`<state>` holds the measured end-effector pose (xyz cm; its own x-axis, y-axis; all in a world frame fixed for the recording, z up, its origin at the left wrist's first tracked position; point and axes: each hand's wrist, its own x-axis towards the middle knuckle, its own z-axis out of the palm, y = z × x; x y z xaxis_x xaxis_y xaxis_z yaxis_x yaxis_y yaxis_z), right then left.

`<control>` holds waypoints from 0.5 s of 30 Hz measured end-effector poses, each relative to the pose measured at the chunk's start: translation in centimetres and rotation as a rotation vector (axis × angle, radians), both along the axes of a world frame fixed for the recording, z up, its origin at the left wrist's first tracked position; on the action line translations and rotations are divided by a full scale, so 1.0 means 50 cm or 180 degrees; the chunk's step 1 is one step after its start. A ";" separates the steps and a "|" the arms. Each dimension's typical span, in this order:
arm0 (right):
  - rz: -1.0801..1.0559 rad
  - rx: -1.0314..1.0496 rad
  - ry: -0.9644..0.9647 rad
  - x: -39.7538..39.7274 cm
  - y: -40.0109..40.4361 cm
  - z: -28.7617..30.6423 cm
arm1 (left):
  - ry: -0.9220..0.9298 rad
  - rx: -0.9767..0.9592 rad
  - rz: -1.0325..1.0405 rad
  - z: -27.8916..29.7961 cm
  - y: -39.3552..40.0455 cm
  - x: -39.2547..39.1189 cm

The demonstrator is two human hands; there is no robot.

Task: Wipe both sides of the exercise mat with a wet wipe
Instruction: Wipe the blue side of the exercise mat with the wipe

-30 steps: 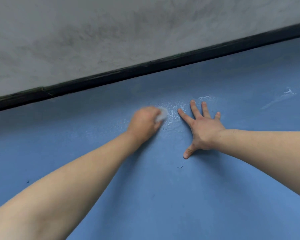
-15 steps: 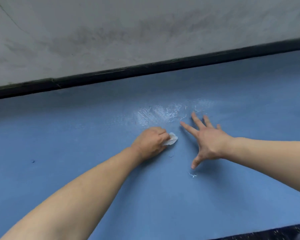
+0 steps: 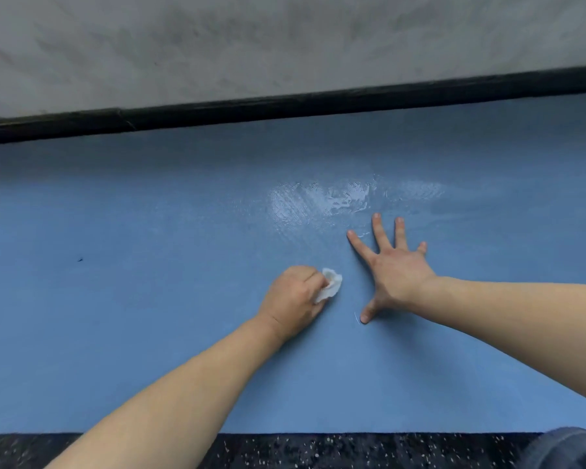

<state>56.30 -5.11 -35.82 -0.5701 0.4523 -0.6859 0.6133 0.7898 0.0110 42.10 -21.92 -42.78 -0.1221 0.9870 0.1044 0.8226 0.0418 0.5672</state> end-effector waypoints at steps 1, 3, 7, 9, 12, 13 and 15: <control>0.0026 0.0012 -0.0007 0.001 0.000 -0.001 | 0.0096 -0.0063 -0.0633 -0.001 -0.015 0.027; 0.0059 0.0022 -0.0002 0.001 0.000 -0.003 | 0.0383 -0.0120 -0.1302 0.005 -0.022 0.012; 0.0065 -0.0008 0.0018 -0.002 0.002 -0.008 | 0.0288 -0.0109 0.0578 0.008 -0.013 -0.040; 0.0060 -0.0007 0.0013 0.001 0.001 -0.012 | 0.0051 -0.0026 0.0275 0.003 -0.048 0.022; 0.0053 0.0010 0.0044 0.005 0.001 -0.014 | 0.0340 -0.0114 -0.1653 0.010 -0.105 0.090; 0.0044 0.0007 0.0049 0.005 0.002 -0.014 | 0.0445 -0.0141 -0.1714 0.012 -0.108 0.074; 0.0021 -0.0003 0.0037 0.004 0.001 -0.015 | 0.0468 -0.0075 -0.0823 0.006 -0.100 0.033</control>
